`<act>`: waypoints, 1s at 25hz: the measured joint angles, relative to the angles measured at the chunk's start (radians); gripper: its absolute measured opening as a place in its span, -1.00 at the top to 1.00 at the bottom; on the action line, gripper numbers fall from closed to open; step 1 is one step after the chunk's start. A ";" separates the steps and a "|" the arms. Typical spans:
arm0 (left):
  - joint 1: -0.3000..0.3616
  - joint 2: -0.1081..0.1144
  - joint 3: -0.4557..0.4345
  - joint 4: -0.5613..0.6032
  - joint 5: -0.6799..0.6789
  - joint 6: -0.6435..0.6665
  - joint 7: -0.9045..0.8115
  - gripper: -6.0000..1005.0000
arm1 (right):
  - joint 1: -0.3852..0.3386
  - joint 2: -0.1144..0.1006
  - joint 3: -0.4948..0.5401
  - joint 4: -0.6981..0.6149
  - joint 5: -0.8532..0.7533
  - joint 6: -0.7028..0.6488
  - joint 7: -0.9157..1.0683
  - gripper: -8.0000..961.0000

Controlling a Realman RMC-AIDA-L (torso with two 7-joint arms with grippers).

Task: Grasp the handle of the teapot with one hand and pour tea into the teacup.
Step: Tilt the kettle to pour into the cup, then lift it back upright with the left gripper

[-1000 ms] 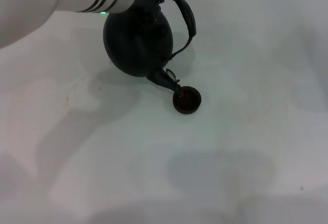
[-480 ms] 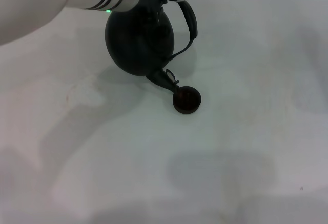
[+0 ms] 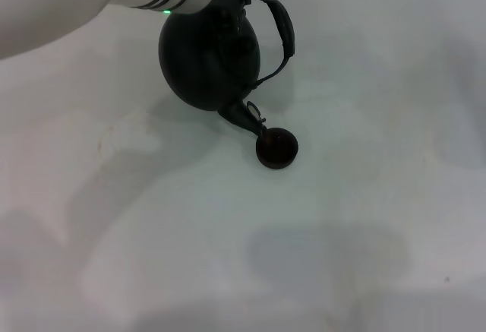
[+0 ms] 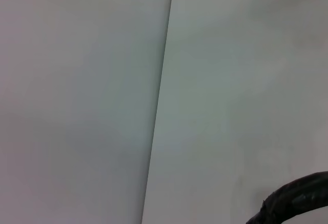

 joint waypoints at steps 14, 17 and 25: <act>-0.009 -0.002 0.000 -0.013 0.000 -0.001 0.000 0.77 | 0.004 0.000 0.000 -0.001 0.000 -0.005 -0.003 -0.76; -0.009 -0.002 0.000 -0.014 0.000 -0.003 0.000 0.77 | 0.004 0.000 0.000 -0.001 0.000 -0.012 -0.004 -0.76; 0.012 -0.004 -0.006 -0.006 0.000 -0.013 -0.021 0.78 | 0.005 0.000 0.000 -0.001 0.000 -0.020 -0.004 -0.76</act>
